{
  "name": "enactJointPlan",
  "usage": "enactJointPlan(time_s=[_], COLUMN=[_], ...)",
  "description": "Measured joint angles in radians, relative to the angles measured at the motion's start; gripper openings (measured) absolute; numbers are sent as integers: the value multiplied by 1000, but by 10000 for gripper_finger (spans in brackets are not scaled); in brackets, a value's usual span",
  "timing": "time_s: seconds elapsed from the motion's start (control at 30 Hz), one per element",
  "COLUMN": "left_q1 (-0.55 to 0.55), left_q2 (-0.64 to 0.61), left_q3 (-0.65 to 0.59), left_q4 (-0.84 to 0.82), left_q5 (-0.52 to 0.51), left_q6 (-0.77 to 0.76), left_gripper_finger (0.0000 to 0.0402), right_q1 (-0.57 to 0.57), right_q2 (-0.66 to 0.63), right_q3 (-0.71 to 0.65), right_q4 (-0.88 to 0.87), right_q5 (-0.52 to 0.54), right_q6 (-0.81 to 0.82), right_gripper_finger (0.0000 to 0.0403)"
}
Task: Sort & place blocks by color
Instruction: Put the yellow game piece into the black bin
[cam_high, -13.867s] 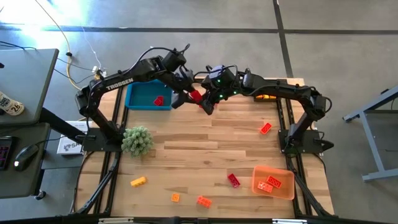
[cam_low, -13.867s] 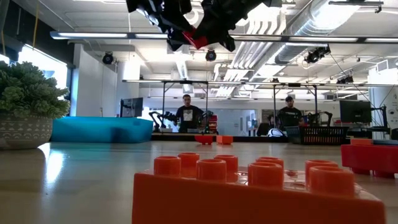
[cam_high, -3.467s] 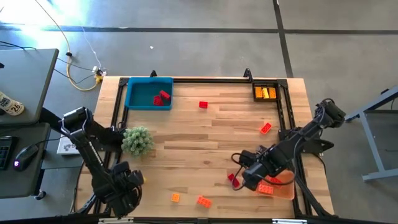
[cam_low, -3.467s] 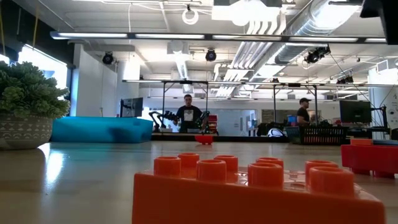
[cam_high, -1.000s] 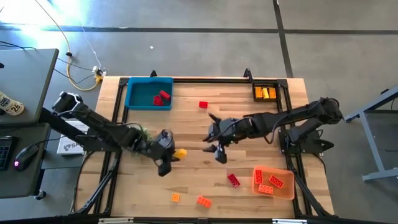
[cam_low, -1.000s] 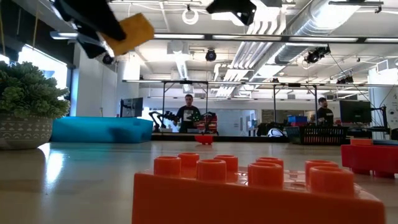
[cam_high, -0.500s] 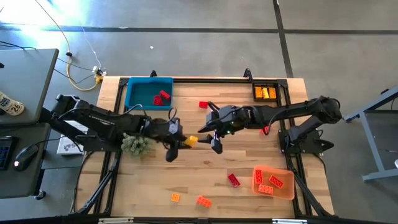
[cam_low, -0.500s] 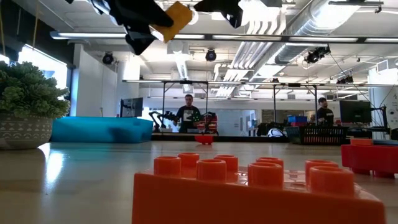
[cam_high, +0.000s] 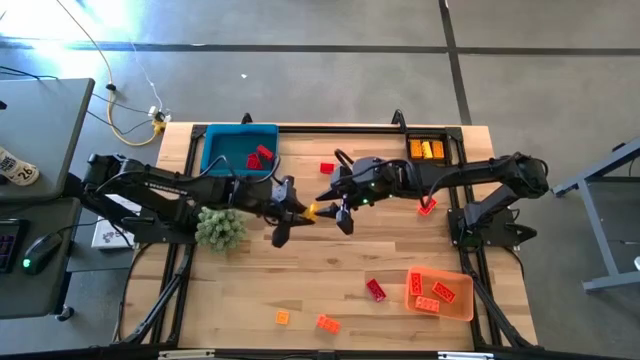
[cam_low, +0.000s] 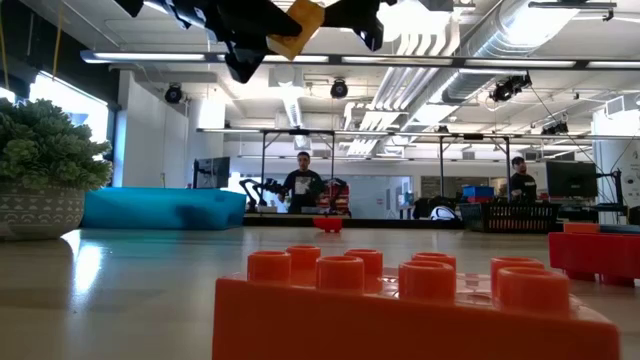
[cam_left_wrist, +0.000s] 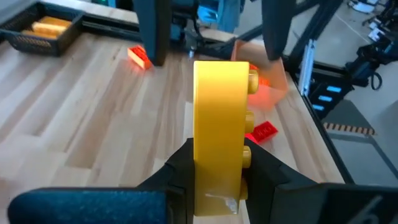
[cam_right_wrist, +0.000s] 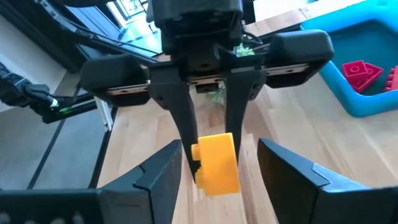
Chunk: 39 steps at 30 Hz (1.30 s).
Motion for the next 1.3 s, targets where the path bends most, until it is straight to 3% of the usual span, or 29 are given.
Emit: enactJointPlan(time_s=[0.43,0.77,1.03,1.3], left_q1=[58,71,72,90], left_q2=[0,3,3,4], left_q3=[0,0,0,0], left_q4=[88,109,109,85], left_q5=[-1,15,-8,-35], left_q6=[15,26,27,87], left_gripper_finger=[70,72,100,152], right_q1=[-17,-28,-31,-34], right_q2=[0,0,0,1], right_q3=[0,-1,-1,-1], right_q4=[0,4,10,1], right_q5=[25,37,68,160], right_q6=[-4,-15,7,41], right_gripper_finger=[187,76,76,76])
